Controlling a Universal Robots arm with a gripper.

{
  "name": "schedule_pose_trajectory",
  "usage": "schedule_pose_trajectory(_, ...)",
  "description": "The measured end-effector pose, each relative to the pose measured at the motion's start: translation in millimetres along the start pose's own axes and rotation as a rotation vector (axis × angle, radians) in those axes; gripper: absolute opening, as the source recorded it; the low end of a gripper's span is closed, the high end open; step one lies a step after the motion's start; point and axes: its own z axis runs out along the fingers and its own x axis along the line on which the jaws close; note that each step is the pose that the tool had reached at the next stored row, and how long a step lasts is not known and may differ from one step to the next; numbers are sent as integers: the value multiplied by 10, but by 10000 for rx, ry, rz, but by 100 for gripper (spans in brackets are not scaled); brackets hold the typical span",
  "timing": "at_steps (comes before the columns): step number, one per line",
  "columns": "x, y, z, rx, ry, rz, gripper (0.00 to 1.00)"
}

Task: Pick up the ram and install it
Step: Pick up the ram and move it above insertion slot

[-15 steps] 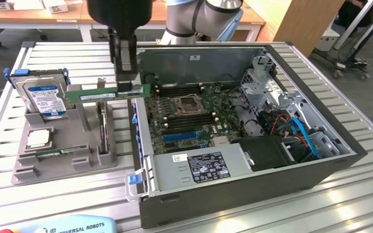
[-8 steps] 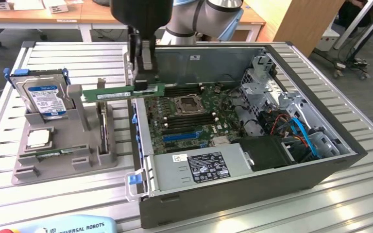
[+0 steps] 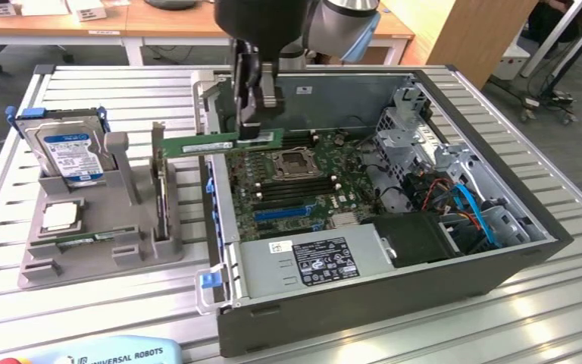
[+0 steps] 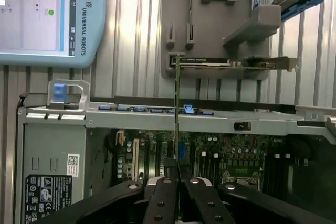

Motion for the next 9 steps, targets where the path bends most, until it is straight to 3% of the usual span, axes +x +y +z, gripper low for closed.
schedule_pose_trajectory(9,9,-306,-12,0,-1,1,12)
